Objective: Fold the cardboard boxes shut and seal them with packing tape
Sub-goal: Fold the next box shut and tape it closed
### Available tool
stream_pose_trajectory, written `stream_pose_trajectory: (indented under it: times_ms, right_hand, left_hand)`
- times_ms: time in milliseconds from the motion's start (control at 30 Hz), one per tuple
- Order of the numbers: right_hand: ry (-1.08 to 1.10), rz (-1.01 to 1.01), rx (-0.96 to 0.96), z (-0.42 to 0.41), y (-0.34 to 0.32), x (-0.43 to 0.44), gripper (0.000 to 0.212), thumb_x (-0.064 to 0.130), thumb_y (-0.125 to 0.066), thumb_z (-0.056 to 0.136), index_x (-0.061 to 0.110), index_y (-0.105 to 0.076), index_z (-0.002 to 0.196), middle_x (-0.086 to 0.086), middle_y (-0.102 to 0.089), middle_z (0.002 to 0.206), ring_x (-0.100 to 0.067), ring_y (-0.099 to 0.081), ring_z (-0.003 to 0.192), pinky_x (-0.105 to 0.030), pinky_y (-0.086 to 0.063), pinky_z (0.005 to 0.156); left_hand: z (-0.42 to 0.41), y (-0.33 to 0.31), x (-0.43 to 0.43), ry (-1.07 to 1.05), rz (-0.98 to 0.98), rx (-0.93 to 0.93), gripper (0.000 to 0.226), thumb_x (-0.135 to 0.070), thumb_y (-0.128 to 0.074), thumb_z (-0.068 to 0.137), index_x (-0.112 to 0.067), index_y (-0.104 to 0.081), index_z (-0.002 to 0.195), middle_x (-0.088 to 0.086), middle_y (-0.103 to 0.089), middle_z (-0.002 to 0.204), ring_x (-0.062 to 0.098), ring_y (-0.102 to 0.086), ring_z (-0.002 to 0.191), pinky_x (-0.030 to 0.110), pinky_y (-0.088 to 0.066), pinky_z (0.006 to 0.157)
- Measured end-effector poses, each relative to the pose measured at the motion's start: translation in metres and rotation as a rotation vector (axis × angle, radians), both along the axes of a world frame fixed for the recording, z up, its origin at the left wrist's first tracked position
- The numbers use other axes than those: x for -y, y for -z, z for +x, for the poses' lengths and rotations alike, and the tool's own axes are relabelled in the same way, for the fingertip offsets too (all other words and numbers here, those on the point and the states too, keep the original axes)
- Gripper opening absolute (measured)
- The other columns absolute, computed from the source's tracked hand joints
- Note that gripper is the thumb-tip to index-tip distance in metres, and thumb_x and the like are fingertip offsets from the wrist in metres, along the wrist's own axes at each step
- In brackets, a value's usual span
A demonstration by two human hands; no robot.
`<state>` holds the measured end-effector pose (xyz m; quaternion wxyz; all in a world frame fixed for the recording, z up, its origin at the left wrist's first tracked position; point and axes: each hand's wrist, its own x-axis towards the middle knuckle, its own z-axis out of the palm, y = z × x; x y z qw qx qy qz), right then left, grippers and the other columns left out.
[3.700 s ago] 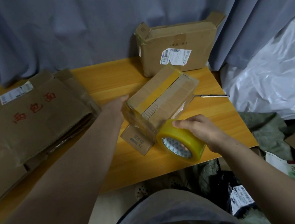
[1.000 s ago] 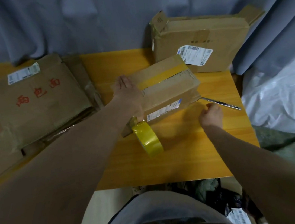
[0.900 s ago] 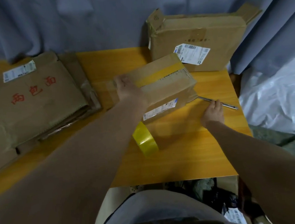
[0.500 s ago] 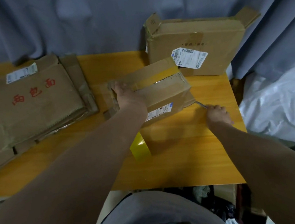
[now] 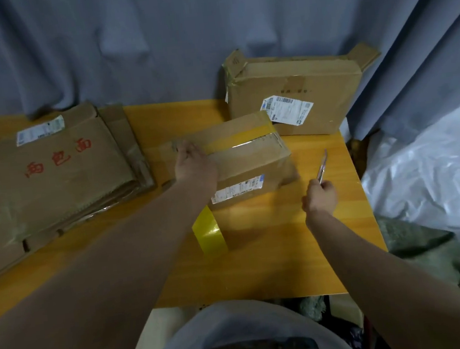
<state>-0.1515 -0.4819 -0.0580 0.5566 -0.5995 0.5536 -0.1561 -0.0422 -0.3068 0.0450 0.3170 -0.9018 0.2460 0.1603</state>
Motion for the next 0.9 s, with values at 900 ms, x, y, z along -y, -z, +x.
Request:
stream_pose_trajectory:
  times_ms: [900]
  right_hand:
    - [-1.488,-1.047,-0.328,0.079,-0.088,-0.136,0.071,0.044,-0.074,0.076,0.018,-0.036,0.130,-0.010,-0.042,0.124,-0.030,-0.059,0.099,-0.037,-0.044,0.065]
  left_hand:
    - [-0.078,0.074,-0.054,-1.583,-1.765,-0.414,0.061,-0.041,-0.060,0.089,-0.014,-0.041,0.140,0.005,-0.046,0.139,0.031,-0.044,0.127,0.041,-0.037,0.106]
